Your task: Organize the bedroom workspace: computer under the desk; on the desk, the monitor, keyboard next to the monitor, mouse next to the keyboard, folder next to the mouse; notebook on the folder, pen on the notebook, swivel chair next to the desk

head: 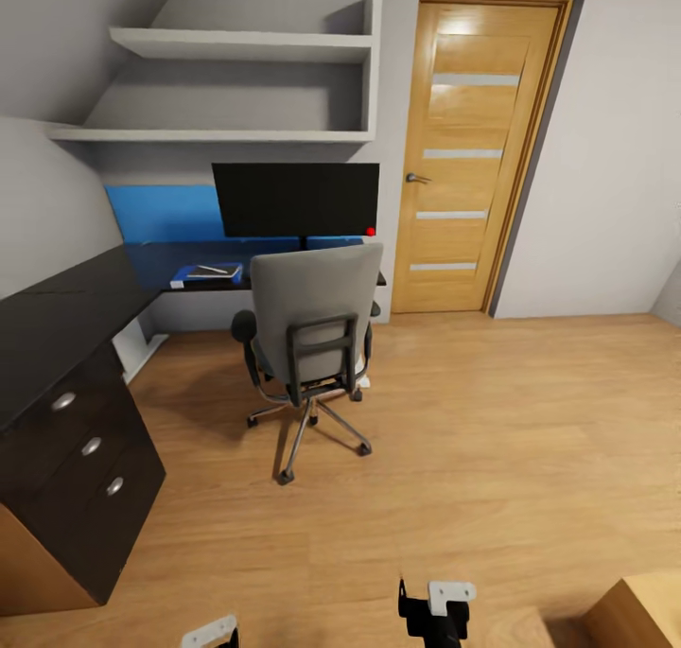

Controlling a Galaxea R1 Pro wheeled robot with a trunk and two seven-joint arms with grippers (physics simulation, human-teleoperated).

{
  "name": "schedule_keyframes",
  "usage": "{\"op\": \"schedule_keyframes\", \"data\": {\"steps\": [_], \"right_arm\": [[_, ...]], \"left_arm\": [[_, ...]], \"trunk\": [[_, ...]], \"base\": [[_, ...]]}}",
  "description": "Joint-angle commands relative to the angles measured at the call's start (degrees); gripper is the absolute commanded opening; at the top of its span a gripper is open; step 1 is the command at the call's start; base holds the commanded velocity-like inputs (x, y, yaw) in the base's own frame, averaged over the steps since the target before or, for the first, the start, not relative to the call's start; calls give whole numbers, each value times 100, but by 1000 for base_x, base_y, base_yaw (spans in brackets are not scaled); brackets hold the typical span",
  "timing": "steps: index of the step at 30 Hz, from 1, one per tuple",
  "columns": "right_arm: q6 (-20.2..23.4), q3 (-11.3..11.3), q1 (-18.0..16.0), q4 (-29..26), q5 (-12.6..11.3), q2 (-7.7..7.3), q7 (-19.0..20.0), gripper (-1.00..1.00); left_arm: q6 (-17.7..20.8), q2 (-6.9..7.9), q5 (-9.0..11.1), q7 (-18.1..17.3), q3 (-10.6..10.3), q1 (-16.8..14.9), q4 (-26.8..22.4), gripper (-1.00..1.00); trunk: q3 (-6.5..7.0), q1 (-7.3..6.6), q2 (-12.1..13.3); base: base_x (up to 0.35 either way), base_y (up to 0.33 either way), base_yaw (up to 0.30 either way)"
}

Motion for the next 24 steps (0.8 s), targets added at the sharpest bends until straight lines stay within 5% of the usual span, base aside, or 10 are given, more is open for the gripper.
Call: {"op": "schedule_keyframes", "data": {"steps": [1, 13, 24], "right_arm": [[-13, 50, -3, 5, -39, 0, -22, 100], [-2, 66, -8, 6, 13, -67, -10, 100], [39, 73, 68, 313, 7, -459, 260, 100]], "left_arm": [[-20, 3, 37, 34, -50, -3, 51, 100], [-51, -8, 27, -3, -51, -4, 738, 100], [-53, 17, 37, -6, -51, -3, 1084, 100]], "trunk": [[14, -27, 39], [229, -291, 520], [427, -532, 961]], "base": [[-334, 0, 0], [-338, 0, 0], [-339, 0, 0]]}}
